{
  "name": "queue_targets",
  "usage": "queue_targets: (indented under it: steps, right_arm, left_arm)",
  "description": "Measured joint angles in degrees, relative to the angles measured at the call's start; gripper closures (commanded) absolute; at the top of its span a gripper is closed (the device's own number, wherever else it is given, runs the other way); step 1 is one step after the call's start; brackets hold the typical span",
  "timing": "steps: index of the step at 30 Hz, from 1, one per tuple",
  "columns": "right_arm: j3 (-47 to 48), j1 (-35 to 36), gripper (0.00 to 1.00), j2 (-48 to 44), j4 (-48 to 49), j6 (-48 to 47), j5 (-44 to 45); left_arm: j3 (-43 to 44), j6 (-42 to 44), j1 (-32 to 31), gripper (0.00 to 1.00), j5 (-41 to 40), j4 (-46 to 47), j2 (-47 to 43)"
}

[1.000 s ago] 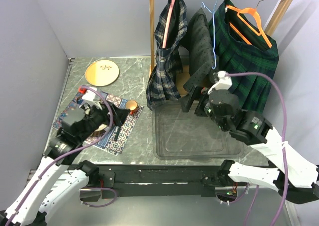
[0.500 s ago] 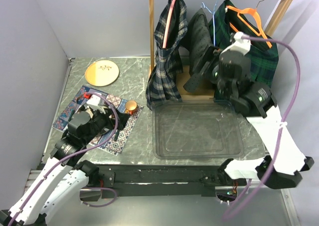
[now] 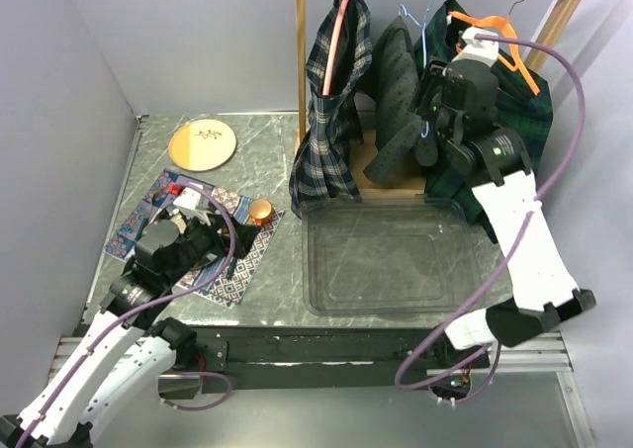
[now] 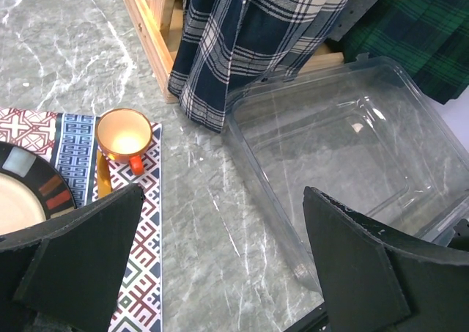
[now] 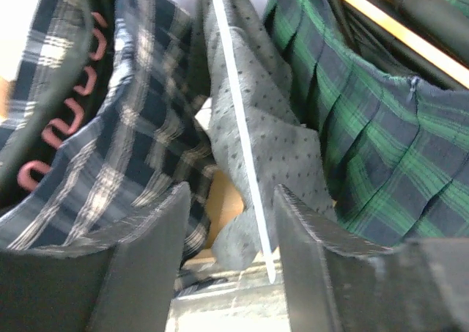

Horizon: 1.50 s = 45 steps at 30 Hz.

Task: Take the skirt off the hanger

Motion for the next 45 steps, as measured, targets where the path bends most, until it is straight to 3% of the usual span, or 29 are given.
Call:
queue_targets:
  steps: [14, 19, 20, 21, 22, 45]
  right_arm:
    - [-0.9, -4.9, 0.53, 6.6, 4.2, -2.4, -1.7]
    - [-1.7, -5.3, 0.7, 7.1, 5.9, -3.5, -3.5]
    - [-1.9, -5.3, 0.78, 7.2, 6.3, -3.8, -4.3]
    - [-2.1, -5.3, 0.94, 7.3, 6.7, -4.2, -5.2]
    - [-2.1, -5.4, 1.0, 7.4, 6.9, -4.8, -5.8]
    - [2.3, -5.4, 1.0, 8.6, 9.4, -15.5, -6.0]
  left_arm:
    - [0.0, 0.1, 0.0, 0.03, 0.8, 0.4, -0.1]
    - [0.0, 0.1, 0.0, 0.03, 1.2, 0.6, -0.1]
    - [0.0, 0.1, 0.0, 0.03, 1.2, 0.8, -0.1]
    - [0.0, 0.1, 0.0, 0.03, 1.2, 0.9, -0.1]
    - [0.0, 0.1, 0.0, 0.03, 1.2, 0.9, -0.1]
    - [0.0, 0.3, 0.0, 0.03, 1.1, 1.2, -1.2]
